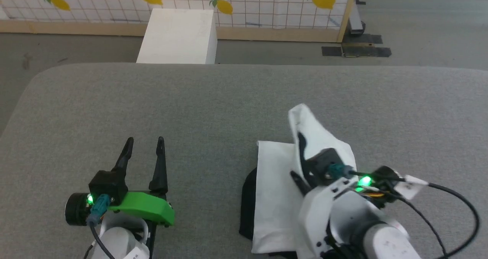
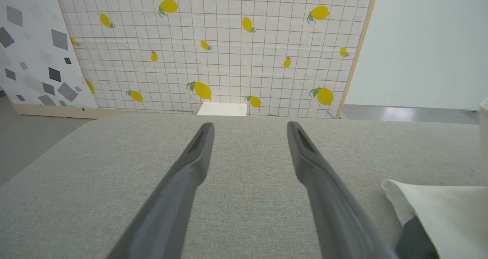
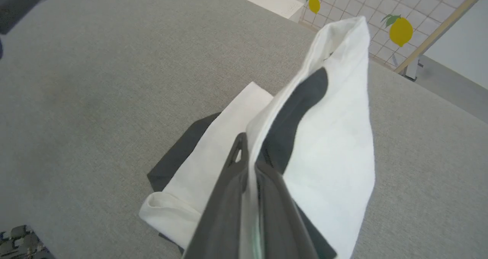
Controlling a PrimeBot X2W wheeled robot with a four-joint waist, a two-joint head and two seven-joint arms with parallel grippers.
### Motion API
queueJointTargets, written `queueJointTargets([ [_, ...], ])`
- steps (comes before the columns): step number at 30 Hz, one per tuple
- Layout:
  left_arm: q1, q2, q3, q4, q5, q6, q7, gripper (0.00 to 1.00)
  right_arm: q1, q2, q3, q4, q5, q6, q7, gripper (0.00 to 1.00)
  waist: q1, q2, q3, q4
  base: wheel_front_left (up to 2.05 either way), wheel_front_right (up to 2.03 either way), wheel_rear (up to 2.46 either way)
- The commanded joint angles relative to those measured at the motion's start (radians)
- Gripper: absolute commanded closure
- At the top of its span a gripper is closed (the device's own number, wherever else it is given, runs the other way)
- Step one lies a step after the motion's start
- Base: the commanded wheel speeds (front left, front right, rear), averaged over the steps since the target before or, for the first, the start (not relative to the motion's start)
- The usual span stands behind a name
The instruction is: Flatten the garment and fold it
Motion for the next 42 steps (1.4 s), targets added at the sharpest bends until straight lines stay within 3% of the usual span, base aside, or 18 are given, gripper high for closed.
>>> queueJointTargets([
  [1, -0.021, -0.005, 0.004, 0.003, 0.01, -0.007, -0.005, 0.0, -0.032, 0.0, 0.019, 0.033, 0.002, -0.002, -0.012, 1.0, 0.0, 0.0, 0.015, 0.017, 0.0, 0.0, 0.0],
  [13, -0.038, -0.024, 0.022, 0.011, 0.025, -0.023, -0.005, 0.0, -0.155, 0.0, 0.13, 0.359, 0.092, -0.002, -0.053, 1.0, 0.0, 0.0, 0.054, 0.067, 0.0, 0.0, 0.0],
  [15, -0.038, -0.026, 0.027, 0.012, 0.027, -0.025, -0.005, 0.0, -0.161, 0.0, 0.149, 0.379, 0.123, -0.002, -0.052, 0.18, 0.0, 0.0, 0.056, 0.067, 0.0, 0.0, 0.0],
  [16, -0.037, -0.027, 0.03, 0.012, 0.028, -0.025, -0.005, 0.0, -0.162, 0.0, 0.158, 0.385, 0.145, -0.002, -0.05, 0.0, 0.0, 0.0, 0.056, 0.064, 0.0, 0.0, 0.0],
  [19, -0.034, -0.03, 0.035, 0.015, 0.033, -0.028, -0.005, 0.0, -0.162, 0.0, 0.165, 0.367, 0.204, -0.002, -0.067, 0.0, 0.0, 0.0, 0.052, 0.055, 0.0, 0.0, 0.0],
  [24, -0.027, -0.035, 0.041, 0.019, 0.039, -0.033, -0.005, 0.0, -0.127, 0.0, 0.1, 0.242, 0.31, -0.002, -0.192, 0.0, 0.0, 0.0, 0.028, 0.033, 0.0, 0.0, 0.0],
  [32, -0.003, -0.039, 0.051, 0.02, 0.046, -0.042, -0.005, 0.0, 0.014, 0.0, -0.174, 0.064, 0.441, -0.002, -0.497, 0.0, 0.0, 0.0, -0.011, -0.003, 0.0, 0.0, 0.0],
  [36, 0.005, -0.041, 0.053, 0.019, 0.048, -0.046, -0.005, 0.0, 0.083, 0.0, -0.301, 0.111, 0.486, -0.002, -0.567, 0.0, 0.0, 0.0, -0.019, -0.013, 0.0, 0.0, 0.0],
  [42, 0.004, -0.046, 0.048, 0.023, 0.05, -0.055, -0.005, 0.0, 0.102, 0.0, -0.372, 0.275, 0.461, -0.002, -0.511, 0.0, 0.0, 0.0, -0.016, -0.015, 0.0, 0.0, 0.0],
])
